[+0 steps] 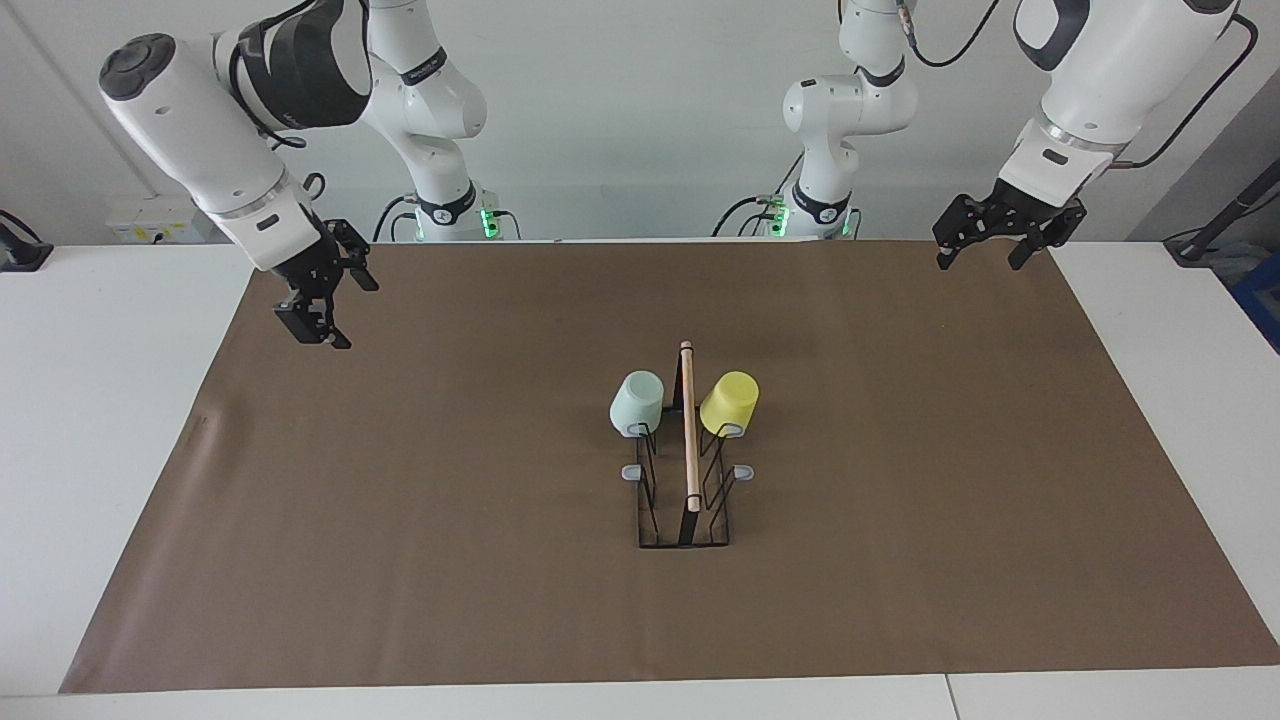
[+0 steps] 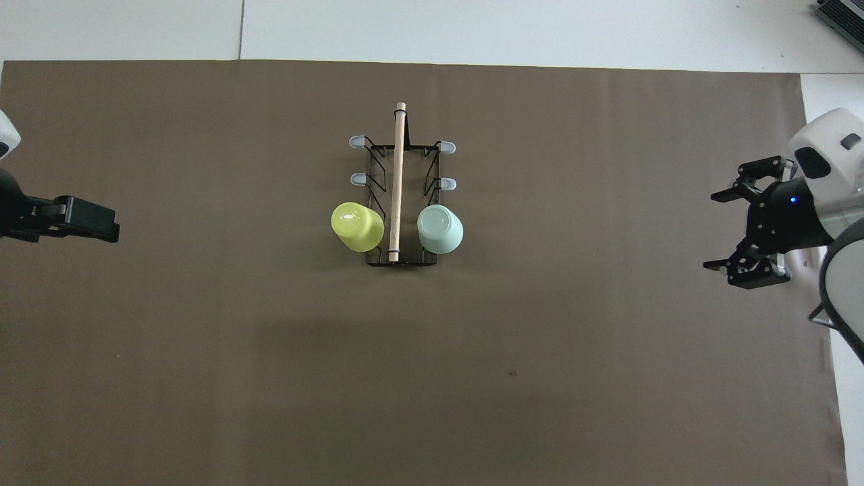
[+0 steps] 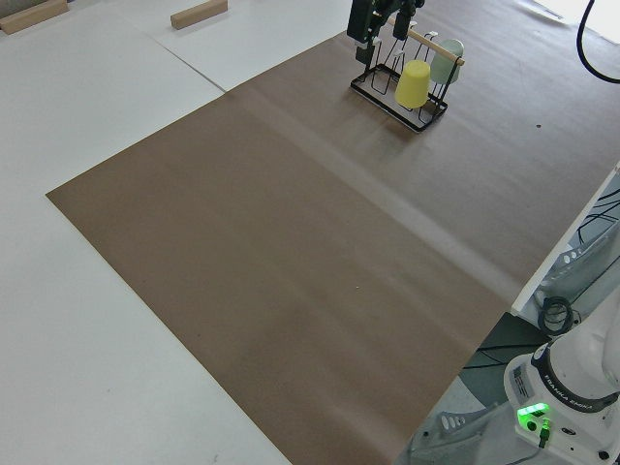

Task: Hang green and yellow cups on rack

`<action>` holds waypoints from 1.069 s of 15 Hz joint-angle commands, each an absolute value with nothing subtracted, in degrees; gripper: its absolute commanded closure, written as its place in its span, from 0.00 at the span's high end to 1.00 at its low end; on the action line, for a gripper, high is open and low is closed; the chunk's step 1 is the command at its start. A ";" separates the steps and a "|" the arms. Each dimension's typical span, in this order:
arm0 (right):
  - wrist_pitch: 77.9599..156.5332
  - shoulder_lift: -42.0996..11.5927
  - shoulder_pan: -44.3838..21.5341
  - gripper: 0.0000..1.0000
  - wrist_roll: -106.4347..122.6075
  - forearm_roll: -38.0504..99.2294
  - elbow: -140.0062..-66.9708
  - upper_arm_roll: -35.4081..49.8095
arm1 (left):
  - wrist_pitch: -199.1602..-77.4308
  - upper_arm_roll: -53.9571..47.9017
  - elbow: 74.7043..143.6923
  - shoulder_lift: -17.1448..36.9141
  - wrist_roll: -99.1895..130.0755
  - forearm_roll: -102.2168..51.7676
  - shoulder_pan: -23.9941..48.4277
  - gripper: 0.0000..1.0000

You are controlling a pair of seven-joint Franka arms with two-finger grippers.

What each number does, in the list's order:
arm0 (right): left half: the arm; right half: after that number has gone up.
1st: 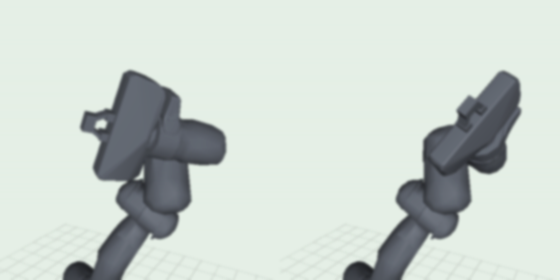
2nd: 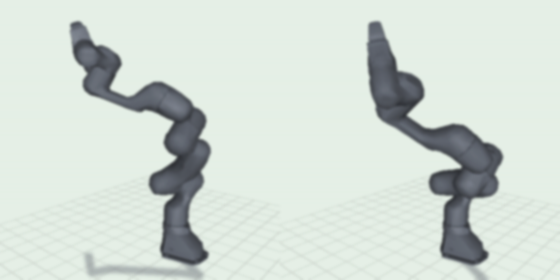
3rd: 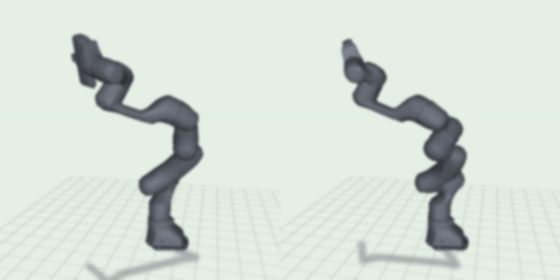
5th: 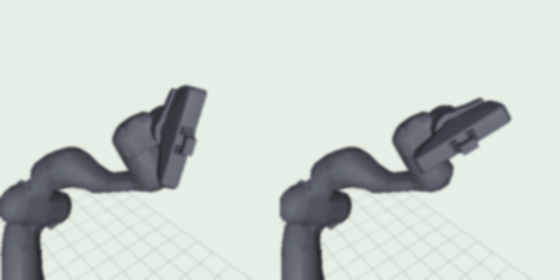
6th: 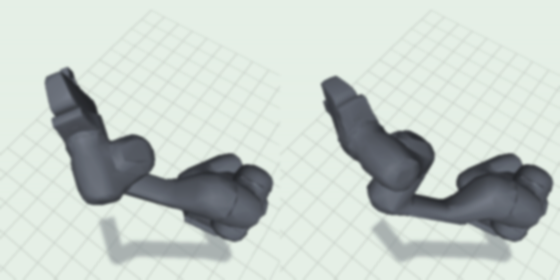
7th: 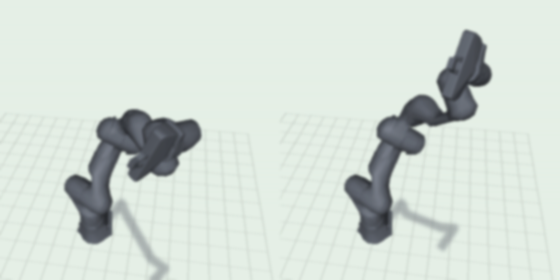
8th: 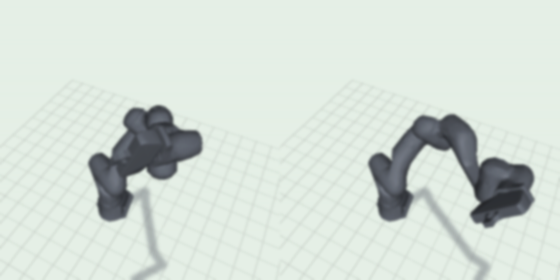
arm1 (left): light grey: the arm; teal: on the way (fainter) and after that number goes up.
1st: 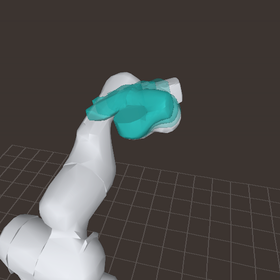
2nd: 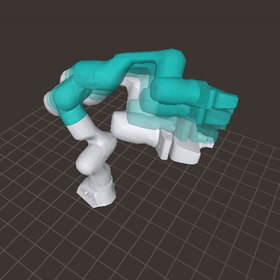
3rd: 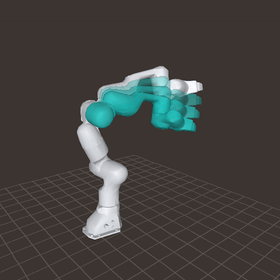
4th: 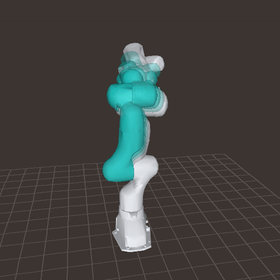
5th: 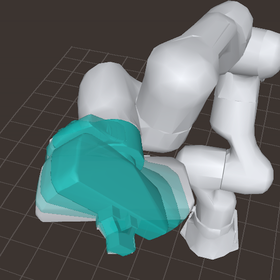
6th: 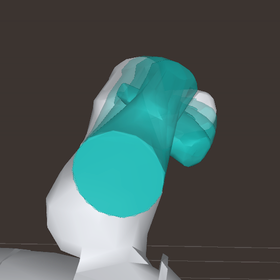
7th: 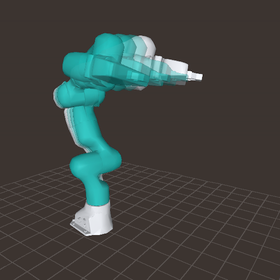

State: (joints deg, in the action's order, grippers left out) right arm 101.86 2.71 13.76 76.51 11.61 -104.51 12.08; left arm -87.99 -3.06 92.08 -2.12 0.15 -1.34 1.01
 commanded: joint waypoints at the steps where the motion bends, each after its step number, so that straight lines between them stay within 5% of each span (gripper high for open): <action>1: 99.41 4.65 13.80 1.00 61.58 10.20 -104.77 12.57 | -87.10 -3.34 91.93 -2.46 0.18 -2.11 0.44 1.00; 11: 93.69 8.26 14.06 1.00 35.33 10.28 -103.54 16.97 | -87.10 -3.34 91.93 -2.46 0.18 -2.11 0.44 1.00; 16: 94.48 7.03 0.64 1.00 34.72 10.64 -102.75 -0.06 | -87.10 -3.34 91.93 -2.46 0.18 -2.11 0.44 1.00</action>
